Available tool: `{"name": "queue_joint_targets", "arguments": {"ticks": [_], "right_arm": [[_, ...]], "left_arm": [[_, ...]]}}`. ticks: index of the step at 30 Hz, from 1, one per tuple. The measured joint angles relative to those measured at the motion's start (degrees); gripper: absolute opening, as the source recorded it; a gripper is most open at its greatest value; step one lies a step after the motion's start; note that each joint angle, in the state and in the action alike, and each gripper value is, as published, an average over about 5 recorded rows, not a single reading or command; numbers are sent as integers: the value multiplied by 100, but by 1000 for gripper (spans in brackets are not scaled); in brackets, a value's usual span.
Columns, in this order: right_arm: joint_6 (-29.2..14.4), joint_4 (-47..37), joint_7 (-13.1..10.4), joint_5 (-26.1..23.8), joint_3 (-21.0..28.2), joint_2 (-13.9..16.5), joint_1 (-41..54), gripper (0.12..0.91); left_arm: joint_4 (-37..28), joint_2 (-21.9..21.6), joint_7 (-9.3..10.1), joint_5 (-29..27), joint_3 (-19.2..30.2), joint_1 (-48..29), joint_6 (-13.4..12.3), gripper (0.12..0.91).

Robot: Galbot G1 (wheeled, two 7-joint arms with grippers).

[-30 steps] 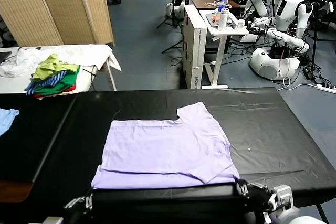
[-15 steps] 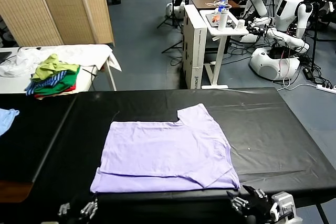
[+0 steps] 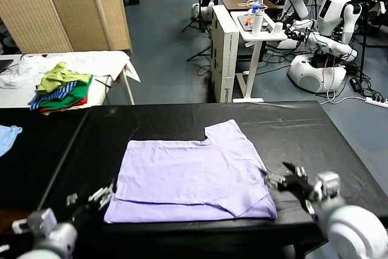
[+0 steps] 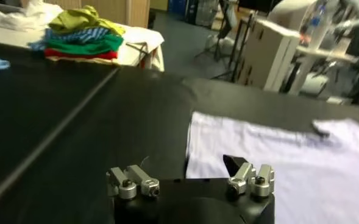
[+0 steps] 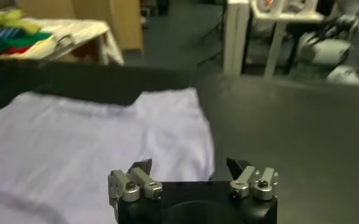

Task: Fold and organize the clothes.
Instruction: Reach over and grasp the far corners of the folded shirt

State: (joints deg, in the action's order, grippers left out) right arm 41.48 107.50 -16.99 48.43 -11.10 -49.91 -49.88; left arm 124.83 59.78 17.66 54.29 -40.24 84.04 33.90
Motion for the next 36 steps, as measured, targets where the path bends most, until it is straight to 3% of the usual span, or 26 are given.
{"name": "queue_joint_targets", "arguments": {"ticks": [8,17,24,36], "right_arm": [[13,-1088,125,-171,713,-455,898,907],[43,-1861,186,-245,968,-879,1412,907],[38,-2222,226,-328,971,-1093,1479,907],[19,-2464,254,-374,998,-1234,1556,820]], "left_arm": [[-1157,-417,-14,483,630,-1395,289,907],[-2290,-479,-189,324,1382,-2461,419,907],[-2819,-423,-443,-40,1808,-2931,357,907],[-3245,-319,-563,-325,2043,-3196,284,894]]}}
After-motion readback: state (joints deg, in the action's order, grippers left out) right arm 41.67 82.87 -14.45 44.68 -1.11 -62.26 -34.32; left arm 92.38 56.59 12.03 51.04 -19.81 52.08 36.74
